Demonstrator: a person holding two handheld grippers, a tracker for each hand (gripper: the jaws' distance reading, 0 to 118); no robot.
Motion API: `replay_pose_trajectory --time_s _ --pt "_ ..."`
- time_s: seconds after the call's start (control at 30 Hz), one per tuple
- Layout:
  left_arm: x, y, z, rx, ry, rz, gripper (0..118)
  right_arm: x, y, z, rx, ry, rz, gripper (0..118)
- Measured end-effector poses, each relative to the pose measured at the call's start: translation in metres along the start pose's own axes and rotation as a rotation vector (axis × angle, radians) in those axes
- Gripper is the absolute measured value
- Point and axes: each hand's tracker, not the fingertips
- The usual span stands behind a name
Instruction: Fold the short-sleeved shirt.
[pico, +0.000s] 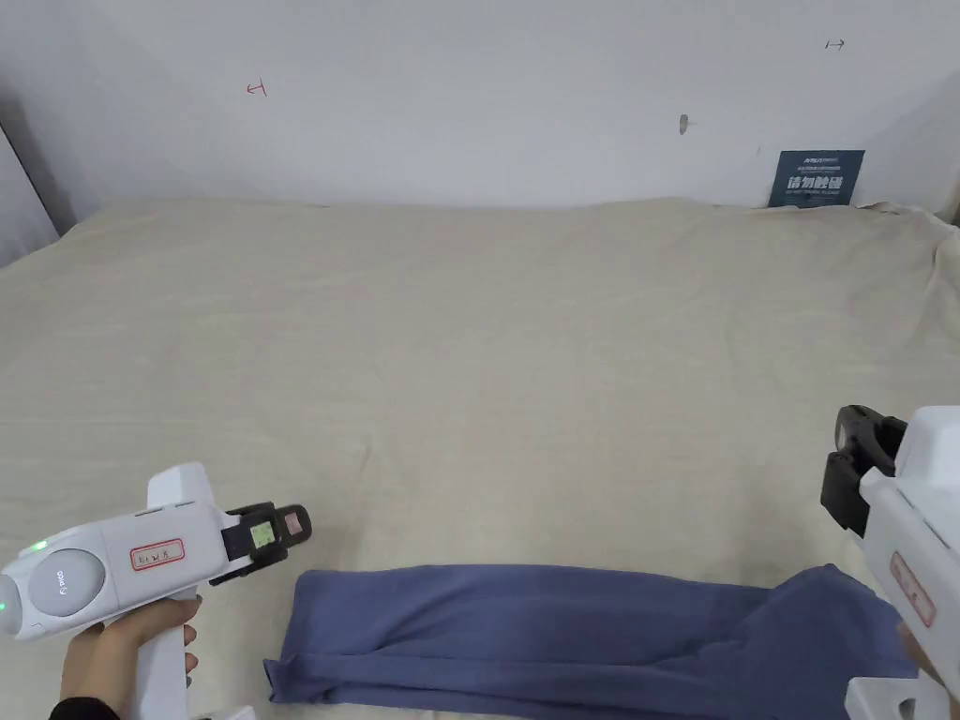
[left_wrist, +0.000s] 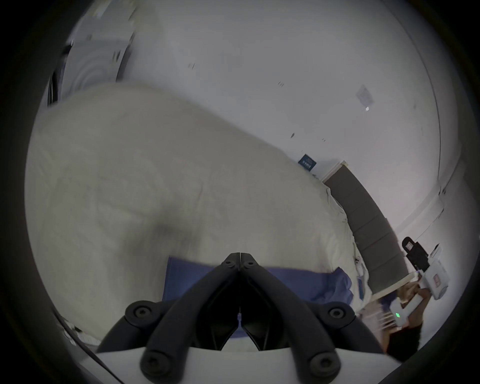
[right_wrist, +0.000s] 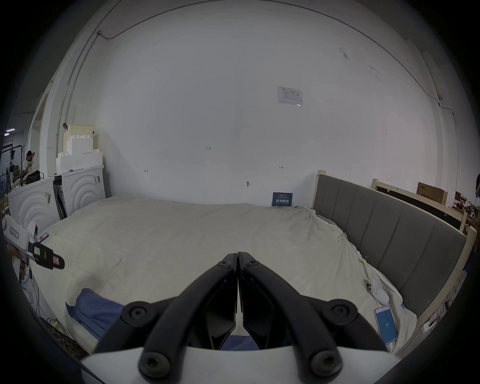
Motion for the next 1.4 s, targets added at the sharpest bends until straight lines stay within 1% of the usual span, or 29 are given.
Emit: replay_pose_trajectory --time_s 0.03,0.1,0.17,0.27,0.3,0.37,0.4,0.43,0.5,0.57,0.6,0.73,0.9,0.97,1.0,1.07,1.1,1.17,1.23,1.27,1.37,1.4 --pt "-0.012 0.0 -0.004 -0.049 -0.028 0.027 0 0.0 -0.001 -0.001 -0.003 -0.002 0.0 0" --pt "-0.026 -0.005 -0.009 -0.083 0.009 0.05 0 -0.001 -0.002 -0.004 -0.012 -0.004 -0.001 0" --pt "-0.043 -0.009 -0.016 -0.113 0.003 0.054 0 -0.001 -0.004 -0.007 -0.025 -0.008 -0.002 0" --pt "-0.065 -0.016 -0.029 -0.191 0.017 0.094 8 -0.002 -0.009 -0.011 -0.042 -0.013 -0.001 0" --pt "-0.07 -0.018 -0.034 -0.213 0.021 0.096 14 -0.002 -0.011 -0.012 -0.048 -0.013 0.0 0" --pt "-0.071 -0.028 -0.038 -0.234 0.033 0.099 44 -0.003 -0.014 -0.015 -0.062 -0.017 0.001 0" --pt "-0.074 -0.03 -0.041 -0.243 0.038 0.107 61 -0.003 -0.016 -0.015 -0.069 -0.018 0.002 0" --pt "-0.077 -0.032 -0.044 -0.254 0.05 0.116 73 -0.003 -0.017 -0.017 -0.078 -0.02 0.002 0" --pt "-0.083 -0.037 -0.054 -0.259 0.081 0.122 74 -0.004 -0.02 -0.019 -0.09 -0.022 0.003 0" --pt "-0.086 -0.039 -0.059 -0.261 0.095 0.126 81 -0.004 -0.022 -0.021 -0.101 -0.025 0.005 0" --pt "-0.099 -0.037 -0.066 -0.262 0.093 0.132 84 -0.004 -0.023 -0.021 -0.105 -0.026 0.007 0" --pt "-0.101 -0.035 -0.068 -0.255 0.017 0.141 98 -0.008 -0.024 -0.022 -0.118 -0.03 0.007 0" --pt "-0.096 -0.033 -0.08 -0.297 -0.003 0.086 98 -0.012 -0.025 -0.022 -0.131 -0.033 0.007 0" --pt "-0.094 -0.032 -0.08 -0.303 -0.033 0.058 97 -0.011 -0.025 -0.021 -0.134 -0.035 0.006 0" --pt "-0.093 -0.033 -0.082 -0.312 -0.046 0.057 92 -0.011 -0.025 -0.021 -0.136 -0.035 0.005 0" --pt "-0.092 -0.033 -0.086 -0.324 -0.073 0.058 79 -0.01 -0.026 -0.021 -0.142 -0.039 0.002 0" --pt "-0.092 -0.033 -0.09 -0.336 -0.082 0.058 70 -0.009 -0.026 -0.021 -0.143 -0.041 -0.001 0" --pt "-0.088 -0.035 -0.096 -0.355 -0.08 0.061 56 -0.008 -0.027 -0.021 -0.146 -0.045 -0.005 0" --pt "-0.087 -0.037 -0.099 -0.35 -0.061 0.05 27 -0.005 -0.027 -0.02 -0.147 -0.05 -0.008 0" --pt "-0.085 -0.037 -0.1 -0.344 -0.05 0.051 20 -0.005 -0.027 -0.02 -0.148 -0.052 -0.009 0" --pt "-0.082 -0.04 -0.105 -0.347 -0.047 0.059 13 -0.001 -0.028 -0.019 -0.152 -0.054 -0.012 0" --pt "-0.078 -0.04 -0.104 -0.344 -0.033 0.033 12 -0.001 -0.028 -0.019 -0.153 -0.055 -0.012 0"
